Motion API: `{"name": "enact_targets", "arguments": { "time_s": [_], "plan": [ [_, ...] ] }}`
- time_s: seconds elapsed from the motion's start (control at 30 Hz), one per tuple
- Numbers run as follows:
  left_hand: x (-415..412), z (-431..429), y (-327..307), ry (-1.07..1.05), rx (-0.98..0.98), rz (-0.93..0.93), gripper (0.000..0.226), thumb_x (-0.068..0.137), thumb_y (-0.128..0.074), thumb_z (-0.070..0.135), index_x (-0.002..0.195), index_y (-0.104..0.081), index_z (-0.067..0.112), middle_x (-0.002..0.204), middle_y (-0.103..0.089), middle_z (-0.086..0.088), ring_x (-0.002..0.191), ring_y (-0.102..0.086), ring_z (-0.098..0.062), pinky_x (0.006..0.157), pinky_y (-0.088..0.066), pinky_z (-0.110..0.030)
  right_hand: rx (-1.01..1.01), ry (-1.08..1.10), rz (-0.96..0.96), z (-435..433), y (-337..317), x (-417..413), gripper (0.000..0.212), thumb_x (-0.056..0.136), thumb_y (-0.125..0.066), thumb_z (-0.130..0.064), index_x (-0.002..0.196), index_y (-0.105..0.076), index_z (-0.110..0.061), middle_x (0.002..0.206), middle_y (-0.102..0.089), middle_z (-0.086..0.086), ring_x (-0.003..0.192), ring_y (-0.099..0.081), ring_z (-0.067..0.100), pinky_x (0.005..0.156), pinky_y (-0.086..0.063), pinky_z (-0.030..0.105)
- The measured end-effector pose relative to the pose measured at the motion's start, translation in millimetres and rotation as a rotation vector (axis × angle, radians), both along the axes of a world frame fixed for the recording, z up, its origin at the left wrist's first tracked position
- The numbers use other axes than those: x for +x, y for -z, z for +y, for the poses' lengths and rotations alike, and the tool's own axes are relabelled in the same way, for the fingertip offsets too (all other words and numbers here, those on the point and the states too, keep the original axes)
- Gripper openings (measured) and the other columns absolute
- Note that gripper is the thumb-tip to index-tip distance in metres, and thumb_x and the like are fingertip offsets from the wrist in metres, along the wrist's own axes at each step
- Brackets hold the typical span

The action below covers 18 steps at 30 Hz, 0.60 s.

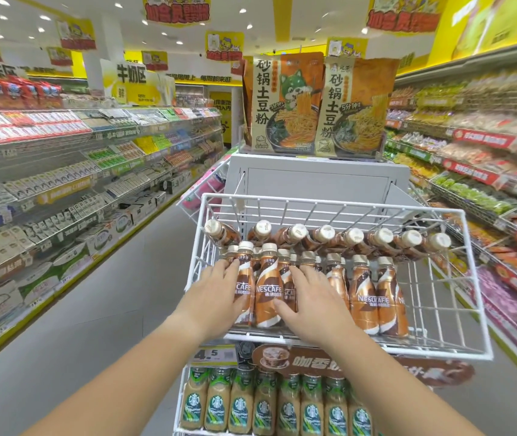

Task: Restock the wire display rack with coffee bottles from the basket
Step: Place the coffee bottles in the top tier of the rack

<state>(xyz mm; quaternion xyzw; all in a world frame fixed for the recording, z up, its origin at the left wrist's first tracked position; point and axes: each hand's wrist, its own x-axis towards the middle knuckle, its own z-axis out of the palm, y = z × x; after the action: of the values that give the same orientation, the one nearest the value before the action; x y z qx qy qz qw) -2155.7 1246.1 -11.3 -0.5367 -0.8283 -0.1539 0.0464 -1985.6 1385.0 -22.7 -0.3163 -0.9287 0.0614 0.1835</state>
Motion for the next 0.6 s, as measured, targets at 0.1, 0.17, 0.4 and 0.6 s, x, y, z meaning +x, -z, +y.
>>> {"name": "enact_targets", "arguments": {
  "time_s": [0.1, 0.17, 0.4, 0.6],
  "plan": [
    [10.4, -6.8, -5.0, 0.023, -0.069, 0.248, 0.072, 0.104, -0.035, 0.051, 0.161, -0.014, 0.013, 0.164, -0.025, -0.013, 0.151, -0.022, -0.031, 0.122, -0.024, -0.045, 0.102, 0.021, -0.054, -12.6, -3.0, 15.6, 0.084, 0.091, -0.025, -0.071, 0.159, -0.014, -0.023, 0.167, -0.012, 0.006, 0.153, -0.005, 0.025, 0.122, -0.001, 0.042],
    [20.8, -14.0, -5.8, -0.001, -0.120, 0.326, 0.074, 0.103, -0.030, 0.056, 0.162, -0.009, 0.016, 0.167, -0.020, -0.014, 0.153, -0.014, -0.035, 0.123, -0.019, -0.053, 0.154, 0.034, -0.073, -20.8, -3.6, 26.3, 0.084, 0.091, -0.019, -0.072, 0.160, -0.009, -0.025, 0.168, -0.005, 0.007, 0.154, 0.003, 0.026, 0.122, 0.003, 0.046],
    [72.9, -52.2, -1.7, -0.071, -0.186, 0.347, 0.087, 0.095, -0.013, 0.073, 0.162, 0.009, 0.021, 0.171, 0.002, -0.014, 0.156, 0.005, -0.037, 0.121, -0.004, -0.065, 0.232, 0.024, -0.107, -48.5, 9.2, 80.3, 0.083, 0.091, -0.008, -0.074, 0.160, 0.004, -0.028, 0.165, 0.018, 0.007, 0.149, 0.027, 0.026, 0.119, 0.016, 0.047],
    [139.5, -81.2, 11.5, -0.134, -0.171, 0.344, 0.092, 0.090, -0.007, 0.079, 0.157, 0.024, 0.022, 0.168, 0.019, -0.013, 0.154, 0.018, -0.037, 0.121, -0.001, -0.068, 0.230, -0.032, -0.115, -68.8, 21.3, 142.2, 0.084, 0.091, -0.011, -0.073, 0.159, 0.012, -0.029, 0.161, 0.032, 0.008, 0.145, 0.036, 0.026, 0.121, 0.011, 0.053]
  ]
}}
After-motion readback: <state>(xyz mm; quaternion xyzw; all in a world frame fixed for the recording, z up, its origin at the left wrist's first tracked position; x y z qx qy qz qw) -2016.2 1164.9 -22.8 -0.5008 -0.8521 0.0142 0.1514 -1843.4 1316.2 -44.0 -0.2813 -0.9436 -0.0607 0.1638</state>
